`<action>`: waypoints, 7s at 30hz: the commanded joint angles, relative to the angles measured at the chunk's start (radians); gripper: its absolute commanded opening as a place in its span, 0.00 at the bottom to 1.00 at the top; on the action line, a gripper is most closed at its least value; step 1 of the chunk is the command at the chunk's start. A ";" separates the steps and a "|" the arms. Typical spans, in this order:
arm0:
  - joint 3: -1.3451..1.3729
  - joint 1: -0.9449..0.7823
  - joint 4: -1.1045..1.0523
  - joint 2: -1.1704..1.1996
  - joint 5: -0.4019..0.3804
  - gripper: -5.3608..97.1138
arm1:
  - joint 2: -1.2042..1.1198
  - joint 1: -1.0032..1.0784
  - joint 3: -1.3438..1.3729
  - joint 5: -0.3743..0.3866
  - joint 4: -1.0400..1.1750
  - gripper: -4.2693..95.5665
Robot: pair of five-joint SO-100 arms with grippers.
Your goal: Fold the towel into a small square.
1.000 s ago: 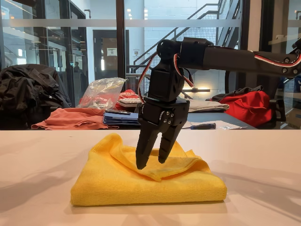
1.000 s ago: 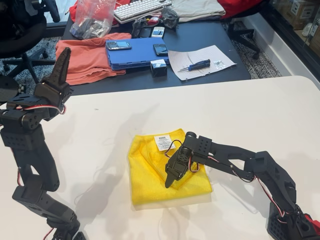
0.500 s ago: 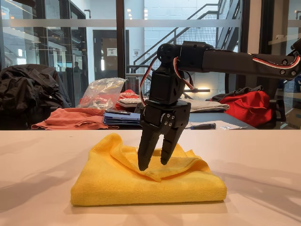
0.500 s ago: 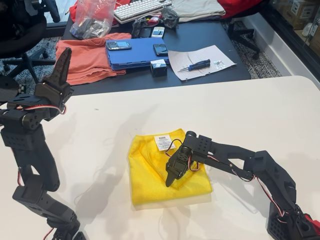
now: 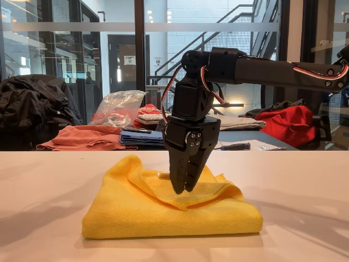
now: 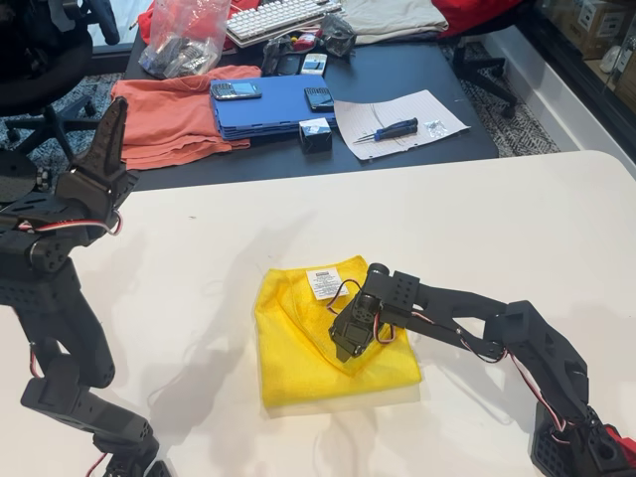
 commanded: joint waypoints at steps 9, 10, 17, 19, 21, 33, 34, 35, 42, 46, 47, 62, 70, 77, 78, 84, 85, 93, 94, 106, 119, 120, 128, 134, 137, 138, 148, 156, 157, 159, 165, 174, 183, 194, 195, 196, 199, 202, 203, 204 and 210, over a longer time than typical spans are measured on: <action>-0.023 -0.012 -0.008 0.014 0.057 0.22 | -0.006 0.008 -0.005 0.000 -0.003 0.91; -0.020 -0.017 -0.008 0.014 0.057 0.21 | -0.006 0.008 -0.005 0.000 -0.003 0.91; -0.031 -0.035 0.006 -0.012 0.052 0.20 | -0.006 0.008 -0.014 0.000 -0.003 0.91; -0.031 -0.037 0.008 -0.017 0.051 0.20 | -0.006 0.008 -0.014 0.000 -0.003 0.91; -0.031 -0.038 0.009 -0.017 0.049 0.18 | -0.006 0.008 -0.014 0.000 -0.003 0.91; -0.031 -0.025 0.009 -0.014 0.011 0.05 | 0.003 0.009 -0.014 0.000 -0.003 0.91; -0.031 -0.023 0.009 -0.014 0.011 0.05 | 0.005 0.009 -0.014 0.002 -0.003 0.91; -0.031 -0.023 0.009 -0.014 0.011 0.05 | 0.005 0.009 -0.014 0.002 -0.003 0.91; -0.031 0.037 0.009 -0.012 0.000 0.05 | 0.006 0.009 -0.014 0.002 -0.003 0.91; -0.032 0.118 0.005 -0.012 0.000 0.05 | 0.006 0.008 -0.014 0.002 -0.003 0.91; -0.032 0.144 -0.003 -0.012 0.002 0.05 | 0.006 0.008 -0.014 0.002 -0.003 0.91; -0.227 0.156 0.192 -0.029 0.155 0.11 | -0.054 0.009 -0.014 0.002 -0.003 0.91; -0.230 0.072 0.141 -0.029 0.183 0.31 | -0.052 0.009 -0.015 0.002 -0.003 0.91; -0.245 0.044 0.133 -0.086 0.186 0.24 | -0.020 0.009 -0.015 0.002 -0.003 0.91; -0.245 0.040 0.133 -0.097 0.186 0.23 | -0.017 0.008 -0.015 0.002 -0.003 0.91; -0.245 0.037 0.129 -0.124 0.186 0.21 | -0.011 0.008 -0.015 0.002 -0.003 0.91; -0.245 0.037 0.129 -0.126 0.186 0.21 | -0.011 0.008 -0.015 0.002 -0.003 0.91; -0.230 0.000 0.135 -0.127 0.184 0.21 | -0.017 0.008 -0.015 0.003 -0.003 0.91; -0.230 -0.011 0.135 -0.127 0.184 0.21 | -0.017 0.008 -0.015 0.005 -0.003 0.91; -0.239 -0.032 0.137 -0.179 0.176 0.12 | -0.009 0.008 -0.015 0.003 -0.003 0.91; -0.247 -0.029 0.137 -0.178 0.170 0.05 | -0.021 0.008 -0.015 0.012 -0.003 0.91; -0.247 -0.026 0.137 -0.178 0.170 0.05 | -0.021 0.008 -0.015 0.012 -0.003 0.91; -0.298 0.132 0.086 -0.178 0.170 0.05 | -0.011 0.008 -0.015 0.012 -0.003 0.91; -0.505 0.265 0.063 -0.192 0.170 0.05 | -0.015 0.008 -0.015 0.003 -0.003 0.91; -0.574 0.311 0.051 -0.192 0.170 0.05 | -0.020 0.008 -0.015 0.003 -0.003 0.91; -0.592 0.327 0.051 -0.192 0.170 0.05 | -0.021 0.008 -0.015 0.003 -0.003 0.91; -0.634 0.414 0.020 -0.195 0.170 0.05 | -0.023 0.008 -0.015 0.002 -0.003 0.91; -0.620 0.472 -0.023 -0.195 0.170 0.20 | -0.020 0.009 -0.015 0.002 -0.003 0.91; -0.620 0.482 -0.021 -0.195 0.170 0.23 | -0.018 0.009 -0.015 0.002 -0.003 0.91; -0.620 0.494 -0.021 -0.193 0.176 0.30 | -0.017 0.009 -0.015 0.002 -0.003 0.91; -0.632 0.561 -0.020 -0.179 0.179 0.41 | -0.017 0.009 -0.015 0.002 -0.003 0.91; -0.653 0.618 0.172 -0.133 0.417 0.42 | -0.066 0.023 0.037 0.000 -0.002 0.91; -0.790 0.644 0.278 0.150 0.790 0.42 | -0.094 0.150 0.048 0.000 -0.135 0.91; -0.746 0.643 0.301 0.328 0.793 0.41 | -0.067 0.192 0.049 0.002 -0.152 0.91; -0.744 0.647 0.301 0.345 0.790 0.41 | -0.057 0.193 0.049 0.002 -0.153 0.91; -0.742 0.650 0.301 0.357 0.788 0.41 | -0.046 0.196 0.049 0.002 -0.160 0.91; -0.742 0.653 0.302 0.382 0.770 0.35 | -0.023 0.233 0.049 0.002 -0.166 0.91; -0.744 0.644 0.301 0.405 0.764 0.25 | -0.003 0.278 0.049 0.012 -0.166 0.91; -0.755 0.643 0.301 0.407 0.764 0.21 | 0.000 0.290 0.049 0.012 -0.166 0.91; -0.756 0.643 0.301 0.407 0.758 0.18 | 0.002 0.299 0.049 0.014 -0.167 0.91; -0.752 0.647 0.301 0.394 0.759 0.04 | -0.029 0.301 0.081 -0.023 -0.146 0.91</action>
